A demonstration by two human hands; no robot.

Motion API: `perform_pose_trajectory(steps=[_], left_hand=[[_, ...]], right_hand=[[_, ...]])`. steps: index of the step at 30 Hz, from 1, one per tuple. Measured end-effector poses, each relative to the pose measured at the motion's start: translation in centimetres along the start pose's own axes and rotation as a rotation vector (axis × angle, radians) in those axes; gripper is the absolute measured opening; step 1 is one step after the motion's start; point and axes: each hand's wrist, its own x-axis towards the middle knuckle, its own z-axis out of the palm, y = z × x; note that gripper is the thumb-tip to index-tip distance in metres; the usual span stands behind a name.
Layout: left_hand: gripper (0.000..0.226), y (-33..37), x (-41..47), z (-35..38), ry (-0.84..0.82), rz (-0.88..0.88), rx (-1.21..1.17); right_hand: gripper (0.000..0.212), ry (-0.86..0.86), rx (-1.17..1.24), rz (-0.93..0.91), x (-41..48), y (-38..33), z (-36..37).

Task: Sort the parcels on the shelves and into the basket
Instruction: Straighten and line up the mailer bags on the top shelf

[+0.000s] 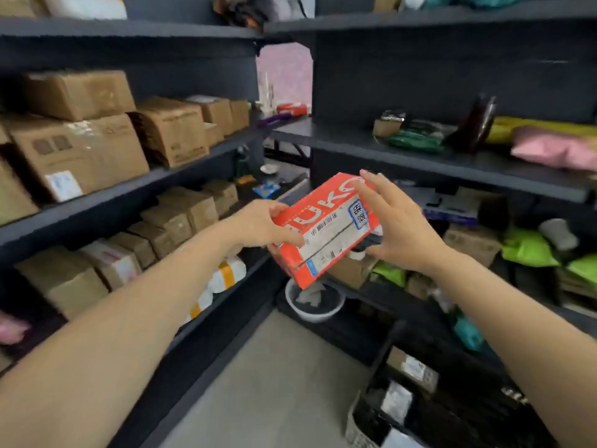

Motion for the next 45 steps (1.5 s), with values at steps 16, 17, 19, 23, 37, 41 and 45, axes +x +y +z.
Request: perform_pose_trajectory(steps=[16, 17, 19, 23, 37, 41, 45], left_hand=[[0.048, 3.4, 16.6, 28.2, -0.875, -0.041, 0.01], [0.047, 3.6, 17.6, 29.4, -0.909, -0.045, 0.034], [0.068, 3.7, 19.9, 31.7, -0.939, -0.05, 0.099], [0.077, 3.0, 23.5, 36.9, -0.896, -0.074, 0.122], [0.044, -10.8, 25.2, 53.6, -0.714, 0.013, 0.397], [0.044, -14.5, 26.3, 57.2, -0.735, 0.164, 0.641], [0.047, -19.5, 26.4, 61.5, -0.88, 0.224, 0.818]], right_hand=[[0.101, -0.341, -0.324, 0.453, -21.5, 17.2, 4.2], [0.1, -0.341, -0.305, 0.502, -22.2, 17.9, 4.6], [0.101, -0.342, -0.266, 0.612, -23.2, 19.3, 5.7], [0.103, -0.363, -0.22, 0.854, -25.5, 21.7, 8.6], [0.101, -0.298, 0.223, 1.937, -38.3, 27.1, 23.8], [0.1, -0.345, 0.293, 2.105, -41.2, 28.5, 29.6], [0.097, -0.483, 0.308, 2.138, -42.7, 29.1, 35.7]])
